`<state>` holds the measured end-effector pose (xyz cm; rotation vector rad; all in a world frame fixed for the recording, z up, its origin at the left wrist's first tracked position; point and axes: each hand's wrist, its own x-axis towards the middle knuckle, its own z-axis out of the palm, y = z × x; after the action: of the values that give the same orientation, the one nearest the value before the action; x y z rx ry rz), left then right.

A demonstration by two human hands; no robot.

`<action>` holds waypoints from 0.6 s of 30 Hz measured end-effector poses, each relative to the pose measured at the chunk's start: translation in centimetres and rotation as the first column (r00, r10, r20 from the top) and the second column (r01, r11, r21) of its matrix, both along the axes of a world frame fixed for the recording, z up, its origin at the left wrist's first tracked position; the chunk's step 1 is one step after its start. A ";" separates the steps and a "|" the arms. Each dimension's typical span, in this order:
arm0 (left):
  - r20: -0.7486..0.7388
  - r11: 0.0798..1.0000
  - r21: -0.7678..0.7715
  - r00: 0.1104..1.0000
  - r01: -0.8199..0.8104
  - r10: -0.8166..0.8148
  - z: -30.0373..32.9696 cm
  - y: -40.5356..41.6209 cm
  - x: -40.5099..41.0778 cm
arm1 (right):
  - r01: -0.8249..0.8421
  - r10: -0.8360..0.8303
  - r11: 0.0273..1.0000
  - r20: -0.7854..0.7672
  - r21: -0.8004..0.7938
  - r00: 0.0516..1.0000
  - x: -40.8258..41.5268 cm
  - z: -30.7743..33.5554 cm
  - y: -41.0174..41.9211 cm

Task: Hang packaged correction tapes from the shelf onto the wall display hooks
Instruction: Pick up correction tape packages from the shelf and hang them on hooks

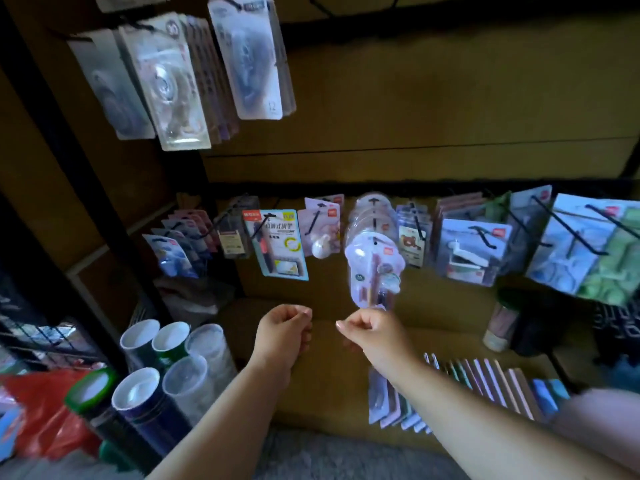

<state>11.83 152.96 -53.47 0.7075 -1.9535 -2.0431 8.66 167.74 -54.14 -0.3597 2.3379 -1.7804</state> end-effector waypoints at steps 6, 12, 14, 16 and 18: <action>0.140 0.999 -0.032 0.990 0.021 -0.016 -4.9 1.6 -0.7 | 0.142 -0.159 0.984 0.180 0.105 0.971 -2.5 -6.8 1.2; 0.232 0.999 -0.021 0.972 0.039 -0.033 -8.5 2.1 -1.7 | 0.141 -0.241 0.941 0.315 0.308 0.918 -4.7 -12.6 3.2; 0.265 0.999 -0.031 0.964 0.045 -0.035 -9.8 2.0 -2.0 | 0.150 -0.281 0.919 0.339 0.364 0.898 -5.1 -14.0 4.0; 0.297 0.999 -0.028 0.954 0.047 -0.036 -11.2 1.9 -2.5 | 0.119 -0.298 0.901 0.395 0.418 0.869 -5.4 -14.7 4.6; 0.325 0.999 -0.019 0.945 0.048 -0.039 -12.4 1.7 -2.8 | 0.108 -0.326 0.882 0.428 0.459 0.843 -5.9 -15.3 4.9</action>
<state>9.08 154.65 -65.86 1.0630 -2.1815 -2.0258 2.81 172.65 -69.42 0.4098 2.3382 -1.1859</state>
